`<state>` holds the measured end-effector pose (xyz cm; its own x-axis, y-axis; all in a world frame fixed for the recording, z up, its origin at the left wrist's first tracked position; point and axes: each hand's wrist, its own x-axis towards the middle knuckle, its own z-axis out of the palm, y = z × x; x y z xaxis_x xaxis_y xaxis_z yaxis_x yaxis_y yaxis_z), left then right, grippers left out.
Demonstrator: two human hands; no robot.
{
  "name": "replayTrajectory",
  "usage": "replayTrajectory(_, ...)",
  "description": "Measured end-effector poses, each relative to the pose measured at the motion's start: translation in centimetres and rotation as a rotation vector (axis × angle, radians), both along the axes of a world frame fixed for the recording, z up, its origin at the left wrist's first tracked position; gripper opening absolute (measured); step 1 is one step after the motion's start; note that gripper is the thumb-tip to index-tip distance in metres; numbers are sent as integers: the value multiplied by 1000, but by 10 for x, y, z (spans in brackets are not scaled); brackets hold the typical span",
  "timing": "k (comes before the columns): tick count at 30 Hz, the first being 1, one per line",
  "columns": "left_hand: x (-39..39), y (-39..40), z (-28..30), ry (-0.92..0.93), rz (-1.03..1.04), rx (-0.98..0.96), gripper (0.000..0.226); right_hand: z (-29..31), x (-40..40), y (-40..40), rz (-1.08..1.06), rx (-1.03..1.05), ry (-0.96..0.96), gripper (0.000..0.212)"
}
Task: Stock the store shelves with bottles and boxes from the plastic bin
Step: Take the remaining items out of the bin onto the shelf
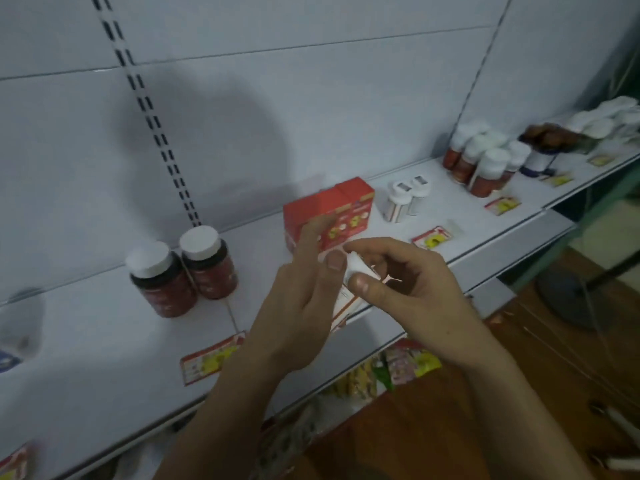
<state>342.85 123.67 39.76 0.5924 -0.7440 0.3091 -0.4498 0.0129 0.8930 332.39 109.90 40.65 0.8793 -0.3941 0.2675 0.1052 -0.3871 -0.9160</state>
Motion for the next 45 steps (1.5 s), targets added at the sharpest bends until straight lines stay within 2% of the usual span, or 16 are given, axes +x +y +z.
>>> replayTrajectory(4,-25,-72,-2,-42,-22,70,50,-1,-35,-68,-36,-41,45,34)
replayTrajectory(7,-21,-116,-16,-53,77,124,47,0,-50,-127,-78,-84,75,34)
replayTrajectory(10,-3,-150,-39,-212,155,354,46,4,-51,-189,-105,-208,120,31)
replayTrajectory(13,10,-180,-61,-322,150,624,56,9,-35,-243,-105,-357,210,31)
replayTrajectory(19,29,-223,-83,-463,133,825,64,0,21,-319,-10,-614,384,37)
replayTrajectory(23,37,-233,-87,-510,130,866,71,-11,54,-350,16,-654,434,41)
replayTrajectory(29,48,-240,-82,-469,106,869,80,-23,82,-377,100,-658,473,54)
replayTrajectory(38,37,-237,-75,-353,126,826,87,-26,105,-382,218,-656,429,52)
replayTrajectory(45,36,-234,-78,-340,110,741,82,-29,108,-381,286,-697,366,47)
